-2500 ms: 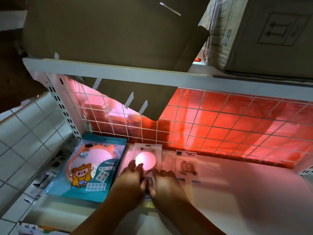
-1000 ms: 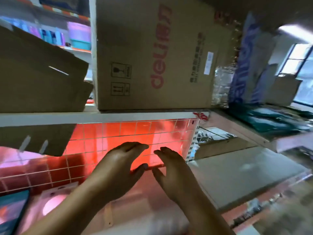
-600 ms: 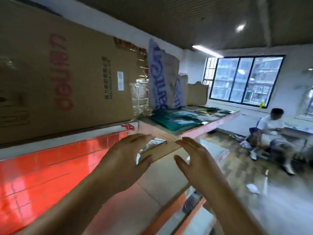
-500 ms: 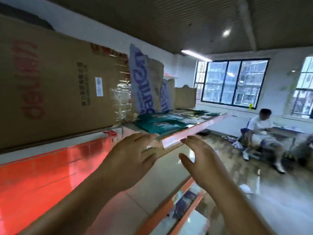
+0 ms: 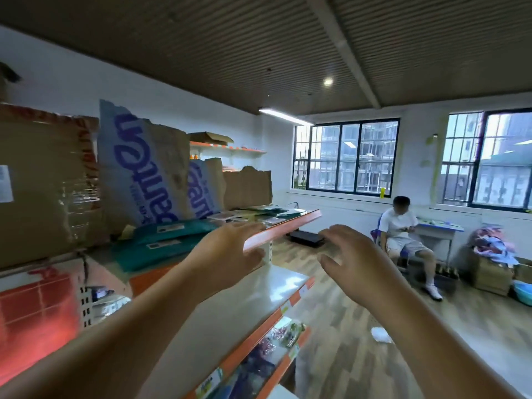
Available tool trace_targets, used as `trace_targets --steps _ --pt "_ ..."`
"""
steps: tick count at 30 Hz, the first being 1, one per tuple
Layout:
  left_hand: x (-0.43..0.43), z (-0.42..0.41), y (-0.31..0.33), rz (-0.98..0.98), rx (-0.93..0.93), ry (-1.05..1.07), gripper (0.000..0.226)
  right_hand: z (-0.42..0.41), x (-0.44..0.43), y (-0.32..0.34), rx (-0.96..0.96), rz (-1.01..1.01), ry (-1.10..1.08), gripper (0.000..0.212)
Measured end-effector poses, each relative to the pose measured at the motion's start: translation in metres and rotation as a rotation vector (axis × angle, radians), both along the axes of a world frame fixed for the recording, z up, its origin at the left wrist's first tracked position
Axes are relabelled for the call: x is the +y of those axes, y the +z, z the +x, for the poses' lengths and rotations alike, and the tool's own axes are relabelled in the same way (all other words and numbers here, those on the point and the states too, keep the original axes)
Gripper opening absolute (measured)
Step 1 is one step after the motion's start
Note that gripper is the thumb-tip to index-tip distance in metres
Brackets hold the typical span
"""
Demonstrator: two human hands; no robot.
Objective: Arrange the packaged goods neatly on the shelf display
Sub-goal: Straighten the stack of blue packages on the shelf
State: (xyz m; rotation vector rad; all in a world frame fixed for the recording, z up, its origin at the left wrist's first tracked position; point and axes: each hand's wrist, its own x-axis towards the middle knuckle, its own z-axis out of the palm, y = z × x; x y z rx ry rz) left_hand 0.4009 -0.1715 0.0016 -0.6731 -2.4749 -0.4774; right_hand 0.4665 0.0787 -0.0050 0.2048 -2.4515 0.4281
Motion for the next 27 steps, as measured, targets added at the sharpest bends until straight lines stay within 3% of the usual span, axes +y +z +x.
trace_targets --steps 8,13,21,27 --pt "0.062 -0.062 -0.004 -0.073 -0.05 0.037 0.056 -0.037 0.042 0.011 -0.055 0.048 -0.024 0.045" --pt "0.089 -0.108 -0.007 0.016 -0.092 0.024 0.053 -0.081 0.058 0.016 -0.081 0.095 -0.033 0.048" --pt "0.135 -0.215 -0.013 0.047 0.004 0.038 0.048 -0.189 0.093 0.018 -0.102 0.155 -0.053 0.047" --pt "0.157 -0.309 -0.024 0.079 -0.052 0.122 0.07 -0.276 0.112 0.03 -0.087 0.168 -0.047 0.048"
